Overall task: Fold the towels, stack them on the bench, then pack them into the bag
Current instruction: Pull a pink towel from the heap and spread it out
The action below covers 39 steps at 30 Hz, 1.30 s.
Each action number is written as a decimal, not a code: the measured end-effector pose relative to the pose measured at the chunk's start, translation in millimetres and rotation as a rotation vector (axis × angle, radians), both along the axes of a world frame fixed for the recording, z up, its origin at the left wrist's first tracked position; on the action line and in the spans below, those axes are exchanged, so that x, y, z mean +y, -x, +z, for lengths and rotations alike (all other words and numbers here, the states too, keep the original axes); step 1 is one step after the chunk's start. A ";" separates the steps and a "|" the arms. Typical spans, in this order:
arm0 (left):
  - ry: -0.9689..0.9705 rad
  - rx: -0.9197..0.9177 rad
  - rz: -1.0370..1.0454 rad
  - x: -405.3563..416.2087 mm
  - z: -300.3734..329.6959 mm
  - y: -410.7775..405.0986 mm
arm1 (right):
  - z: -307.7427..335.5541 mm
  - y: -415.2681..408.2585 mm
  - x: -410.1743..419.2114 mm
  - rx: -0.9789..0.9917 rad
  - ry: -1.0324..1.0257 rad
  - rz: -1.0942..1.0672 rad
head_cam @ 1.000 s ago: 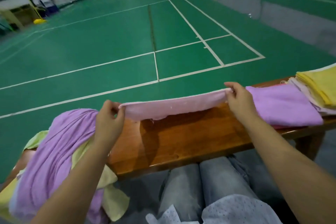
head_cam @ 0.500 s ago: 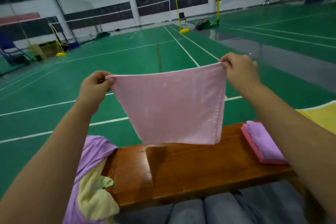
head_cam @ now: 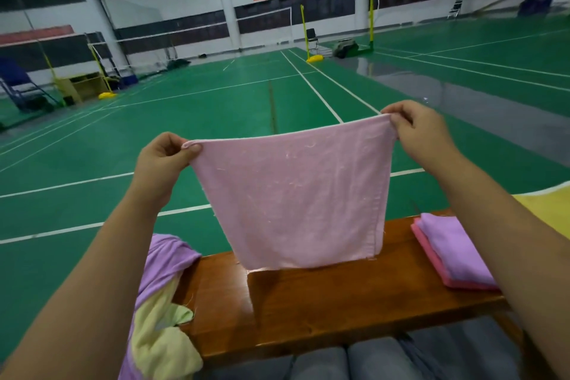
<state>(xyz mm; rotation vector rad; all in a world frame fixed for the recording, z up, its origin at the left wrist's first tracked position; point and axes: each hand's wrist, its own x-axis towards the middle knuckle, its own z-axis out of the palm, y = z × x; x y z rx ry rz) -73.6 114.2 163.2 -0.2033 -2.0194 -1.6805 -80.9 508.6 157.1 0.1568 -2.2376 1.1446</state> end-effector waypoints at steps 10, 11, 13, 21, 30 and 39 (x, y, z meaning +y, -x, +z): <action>-0.273 -0.057 -0.230 -20.0 21.3 -20.5 | 21.8 -24.1 3.8 -0.120 0.781 0.552; -0.304 -0.083 -0.215 -21.8 17.3 -16.6 | 18.7 -20.7 1.6 -0.187 0.824 0.557; -0.331 -0.186 -0.189 -22.7 2.9 -8.6 | 6.0 -10.6 -4.6 -0.308 0.857 0.499; -0.300 -0.551 -0.155 52.9 -68.6 -20.6 | -56.3 -3.9 -58.7 -0.392 0.641 0.173; -0.018 -0.426 -0.042 152.3 -115.7 -91.5 | -106.1 -85.1 -118.8 -0.370 0.174 0.197; 0.110 -0.443 -0.050 151.0 -144.4 -100.5 | -123.4 -102.0 -118.5 -0.379 0.054 0.224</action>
